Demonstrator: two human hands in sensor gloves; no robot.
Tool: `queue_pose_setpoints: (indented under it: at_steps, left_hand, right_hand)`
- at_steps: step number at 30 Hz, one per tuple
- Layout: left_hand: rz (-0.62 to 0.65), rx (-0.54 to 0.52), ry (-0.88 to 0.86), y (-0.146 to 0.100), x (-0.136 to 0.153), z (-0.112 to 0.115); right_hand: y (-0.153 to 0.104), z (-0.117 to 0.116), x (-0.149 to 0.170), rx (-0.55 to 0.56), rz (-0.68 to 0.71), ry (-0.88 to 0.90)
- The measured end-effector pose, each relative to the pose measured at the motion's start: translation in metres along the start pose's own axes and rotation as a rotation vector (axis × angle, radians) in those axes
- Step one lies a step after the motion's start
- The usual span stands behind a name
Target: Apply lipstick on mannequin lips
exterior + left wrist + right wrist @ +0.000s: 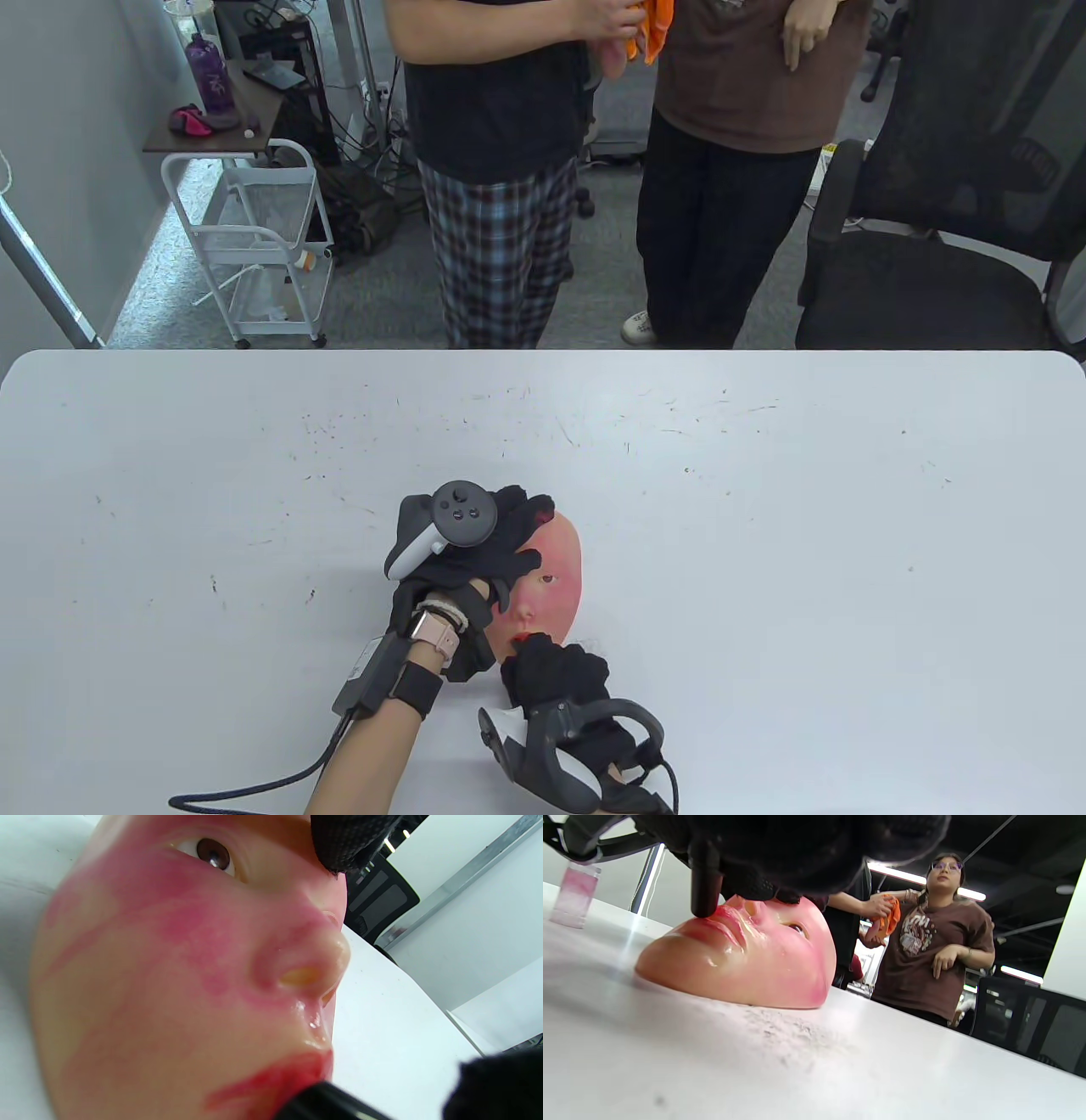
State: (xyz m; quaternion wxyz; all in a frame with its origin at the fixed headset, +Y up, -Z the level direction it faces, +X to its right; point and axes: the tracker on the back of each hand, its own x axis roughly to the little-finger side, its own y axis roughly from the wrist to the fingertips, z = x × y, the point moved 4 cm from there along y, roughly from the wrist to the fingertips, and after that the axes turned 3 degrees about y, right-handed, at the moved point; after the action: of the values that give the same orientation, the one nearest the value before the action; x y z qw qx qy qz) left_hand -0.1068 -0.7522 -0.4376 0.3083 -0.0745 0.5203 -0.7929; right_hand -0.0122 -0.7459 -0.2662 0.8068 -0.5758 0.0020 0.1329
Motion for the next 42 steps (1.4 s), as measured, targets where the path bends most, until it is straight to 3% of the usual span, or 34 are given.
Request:
queue_pose_setpoints:
  at_steps: [10, 16, 23, 32, 38, 42]
  left_hand:
    - [0.002, 0.007, -0.004, 0.000, 0.000, 0.000]
    - [0.001, 0.007, -0.005, 0.000, 0.000, 0.000]
    - [0.001, 0.009, -0.006, 0.000, 0.001, 0.001]
    - [0.001, 0.011, -0.008, 0.000, 0.001, 0.001]
    - [0.001, 0.011, -0.008, 0.000, 0.001, 0.001]
    - [0.000, 0.011, -0.009, 0.000, 0.001, 0.001]
  right_hand:
    - [0.003, -0.004, -0.021, 0.023, 0.079, -0.086]
    - [0.000, 0.001, -0.004, 0.019, 0.020, -0.037]
    - [0.000, -0.003, -0.015, 0.019, 0.085, -0.060]
    - [-0.005, 0.001, 0.004, 0.034, 0.020, -0.039]
    - [-0.002, -0.004, -0.015, 0.014, 0.082, -0.071]
    - [-0.006, 0.004, -0.003, 0.044, 0.053, -0.062]
